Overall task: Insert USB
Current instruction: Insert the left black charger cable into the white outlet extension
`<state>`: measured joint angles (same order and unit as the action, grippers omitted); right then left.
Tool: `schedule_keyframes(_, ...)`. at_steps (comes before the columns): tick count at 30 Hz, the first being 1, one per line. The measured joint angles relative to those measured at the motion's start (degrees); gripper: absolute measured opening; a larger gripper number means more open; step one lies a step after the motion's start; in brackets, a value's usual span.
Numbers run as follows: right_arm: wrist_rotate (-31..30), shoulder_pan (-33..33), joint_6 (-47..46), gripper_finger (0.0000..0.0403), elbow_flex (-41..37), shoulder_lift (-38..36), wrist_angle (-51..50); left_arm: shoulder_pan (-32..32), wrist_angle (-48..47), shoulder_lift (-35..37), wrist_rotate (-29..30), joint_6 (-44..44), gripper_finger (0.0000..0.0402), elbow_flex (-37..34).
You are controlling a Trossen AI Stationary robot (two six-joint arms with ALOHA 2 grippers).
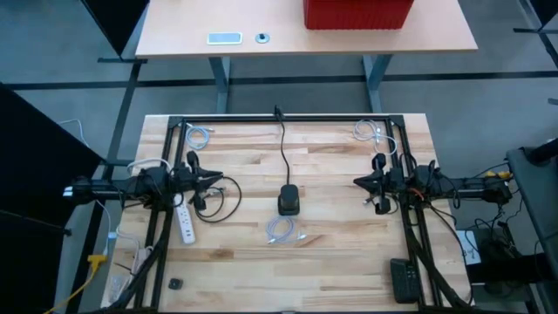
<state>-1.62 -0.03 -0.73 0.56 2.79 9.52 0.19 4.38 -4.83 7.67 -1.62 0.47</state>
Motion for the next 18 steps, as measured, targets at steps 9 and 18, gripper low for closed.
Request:
schedule_keyframes(9, 0.0, 0.0, -0.8, 0.0000, 0.0, 0.0, 0.0, 0.0, 0.7, -1.4, -0.6, 1.1, 0.0027, 0.1)
schedule_keyframes(18, -0.1, 0.0, -6.2, 0.0000, 0.0, 0.0, -2.9, 0.0, -16.1, -20.3, 12.2, 13.3, 0.0052, 14.4)
